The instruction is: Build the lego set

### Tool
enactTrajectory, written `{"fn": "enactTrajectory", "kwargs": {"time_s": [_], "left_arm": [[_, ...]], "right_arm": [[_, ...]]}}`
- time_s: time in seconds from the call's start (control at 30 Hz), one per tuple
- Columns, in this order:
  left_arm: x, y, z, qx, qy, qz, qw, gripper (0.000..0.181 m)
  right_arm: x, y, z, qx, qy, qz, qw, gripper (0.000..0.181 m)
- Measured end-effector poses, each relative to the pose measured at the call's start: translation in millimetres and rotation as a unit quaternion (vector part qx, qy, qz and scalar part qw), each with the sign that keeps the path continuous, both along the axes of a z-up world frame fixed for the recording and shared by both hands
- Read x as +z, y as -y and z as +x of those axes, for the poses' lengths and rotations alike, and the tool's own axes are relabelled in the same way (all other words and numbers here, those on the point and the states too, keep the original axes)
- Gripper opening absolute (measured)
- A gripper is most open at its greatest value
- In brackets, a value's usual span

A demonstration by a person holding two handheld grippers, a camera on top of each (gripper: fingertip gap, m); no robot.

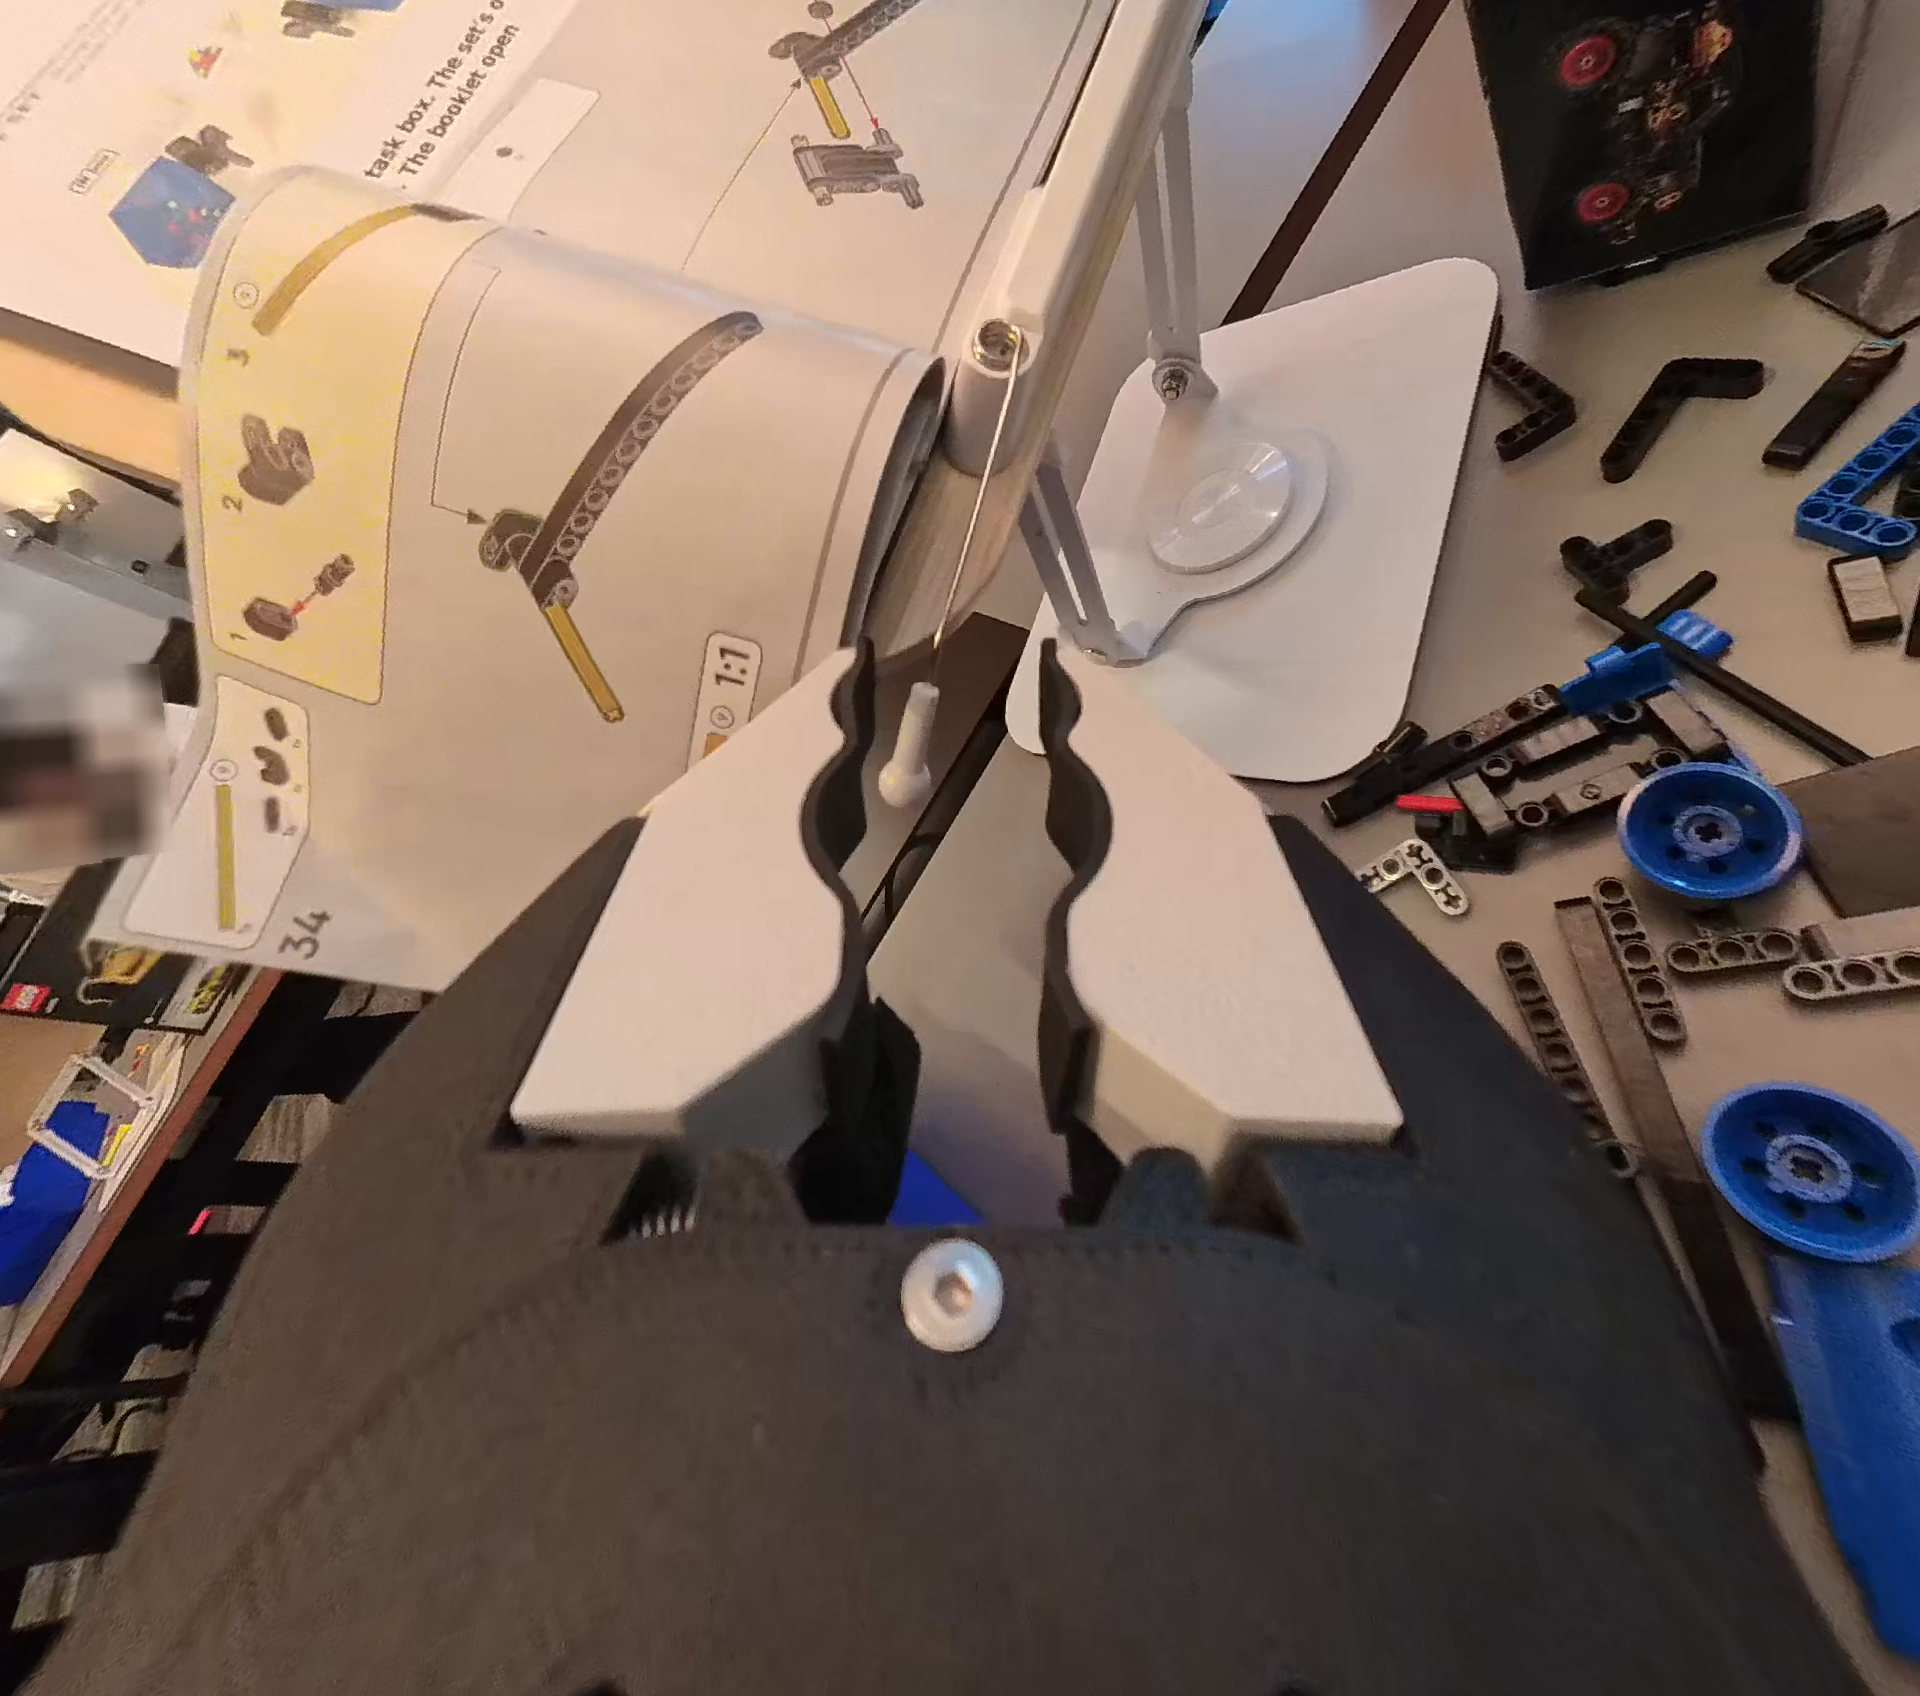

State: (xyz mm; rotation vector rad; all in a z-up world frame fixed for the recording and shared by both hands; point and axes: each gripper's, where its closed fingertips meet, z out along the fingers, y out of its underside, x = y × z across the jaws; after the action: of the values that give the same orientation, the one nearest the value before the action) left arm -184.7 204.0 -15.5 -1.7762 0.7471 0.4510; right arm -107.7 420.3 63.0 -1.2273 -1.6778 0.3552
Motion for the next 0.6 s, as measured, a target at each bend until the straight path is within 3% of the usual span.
{"fn": "enactTrajectory", "kwargs": {"time_s": [0.13,0.3,0.6], "left_arm": [[-1.6,-0.4,-0.8,0.001,0.0,-0.002,1.0,0.03],[-4.3,-0.9,-0.4,0.002,-0.006,-0.005,1.0,0.03],[-6.4,-1.4,-0.9,0.002,-0.006,-0.008,1.0,0.031]], "right_arm": [[4.5,-3.1,2.5,-0.006,-0.003,0.042,0.999,0.041],[8.5,-3.1,2.9,-0.012,-0.007,0.083,0.996,0.046],[0.9,0.2,-2.6,0.012,0.002,0.01,1.0,0.034]]}}
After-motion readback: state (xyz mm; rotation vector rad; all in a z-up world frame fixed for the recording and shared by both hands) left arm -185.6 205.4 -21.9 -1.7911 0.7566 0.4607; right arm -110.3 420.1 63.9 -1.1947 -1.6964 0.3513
